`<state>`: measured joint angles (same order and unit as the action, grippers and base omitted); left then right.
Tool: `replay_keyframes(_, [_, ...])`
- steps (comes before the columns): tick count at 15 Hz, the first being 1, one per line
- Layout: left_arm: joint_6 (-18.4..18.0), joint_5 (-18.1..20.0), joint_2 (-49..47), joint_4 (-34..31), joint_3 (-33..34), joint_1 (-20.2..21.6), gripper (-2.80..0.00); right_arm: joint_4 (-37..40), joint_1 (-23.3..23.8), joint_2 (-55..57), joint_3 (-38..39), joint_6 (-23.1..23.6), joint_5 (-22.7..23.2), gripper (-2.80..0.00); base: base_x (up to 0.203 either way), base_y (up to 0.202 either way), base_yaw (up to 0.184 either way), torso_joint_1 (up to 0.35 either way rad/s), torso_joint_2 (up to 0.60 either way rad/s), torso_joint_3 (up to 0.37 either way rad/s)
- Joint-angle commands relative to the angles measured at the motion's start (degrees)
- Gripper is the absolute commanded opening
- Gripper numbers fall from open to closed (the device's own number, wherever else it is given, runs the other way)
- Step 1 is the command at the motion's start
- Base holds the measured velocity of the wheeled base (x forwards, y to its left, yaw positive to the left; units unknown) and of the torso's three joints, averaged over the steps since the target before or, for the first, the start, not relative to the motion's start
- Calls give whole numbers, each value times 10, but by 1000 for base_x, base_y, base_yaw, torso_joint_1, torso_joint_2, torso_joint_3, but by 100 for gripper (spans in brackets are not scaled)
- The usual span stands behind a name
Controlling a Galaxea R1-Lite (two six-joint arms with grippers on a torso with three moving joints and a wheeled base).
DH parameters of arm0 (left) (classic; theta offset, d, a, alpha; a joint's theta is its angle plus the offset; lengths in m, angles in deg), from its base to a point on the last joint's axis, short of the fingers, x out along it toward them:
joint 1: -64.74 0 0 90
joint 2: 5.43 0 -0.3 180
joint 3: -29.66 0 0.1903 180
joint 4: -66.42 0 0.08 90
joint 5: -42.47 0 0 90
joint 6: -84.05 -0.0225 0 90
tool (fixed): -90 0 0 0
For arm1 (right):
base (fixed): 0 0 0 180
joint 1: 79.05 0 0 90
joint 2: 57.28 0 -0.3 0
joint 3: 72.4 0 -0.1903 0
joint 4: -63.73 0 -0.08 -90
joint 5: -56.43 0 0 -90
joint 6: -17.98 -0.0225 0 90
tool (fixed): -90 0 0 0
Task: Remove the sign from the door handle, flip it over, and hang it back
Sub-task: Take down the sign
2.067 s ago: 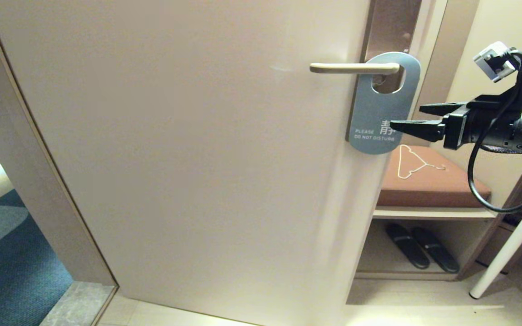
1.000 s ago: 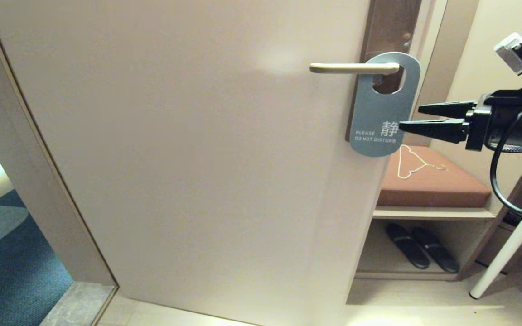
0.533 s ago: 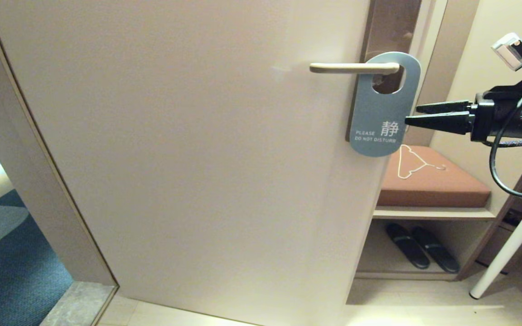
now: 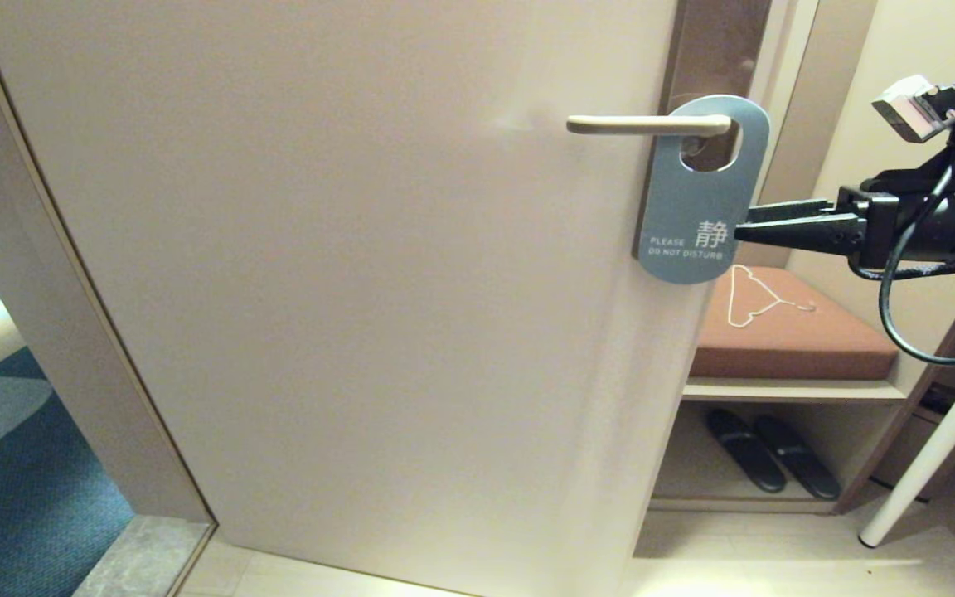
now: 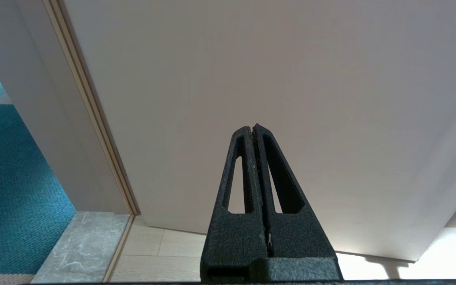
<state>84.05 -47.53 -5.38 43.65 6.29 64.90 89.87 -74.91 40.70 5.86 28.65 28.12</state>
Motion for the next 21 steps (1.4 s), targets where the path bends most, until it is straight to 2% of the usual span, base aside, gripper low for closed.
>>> replay_keyframes(1, [0,0,0,0,0,0,-280,1,-3,12,-11,-1,19,0,0,0,0,0,0,0])
replay_keyframes(5, [0,0,0,0,0,0,-280,12,-6,18,-14,-10,82,0,0,0,0,0,0,0])
replay_keyframes(7, [0,0,0,0,0,0,-280,10,-12,18,-18,-17,95,0,0,0,0,0,0,0])
replay_keyframes(14, [0,0,0,0,0,0,-280,2,-29,51,-54,-16,87,0,0,0,0,0,0,0])
replay_keyframes(21, [0,0,0,0,0,0,-280,-54,-32,81,-61,-16,62,0,0,0,0,0,0,0])
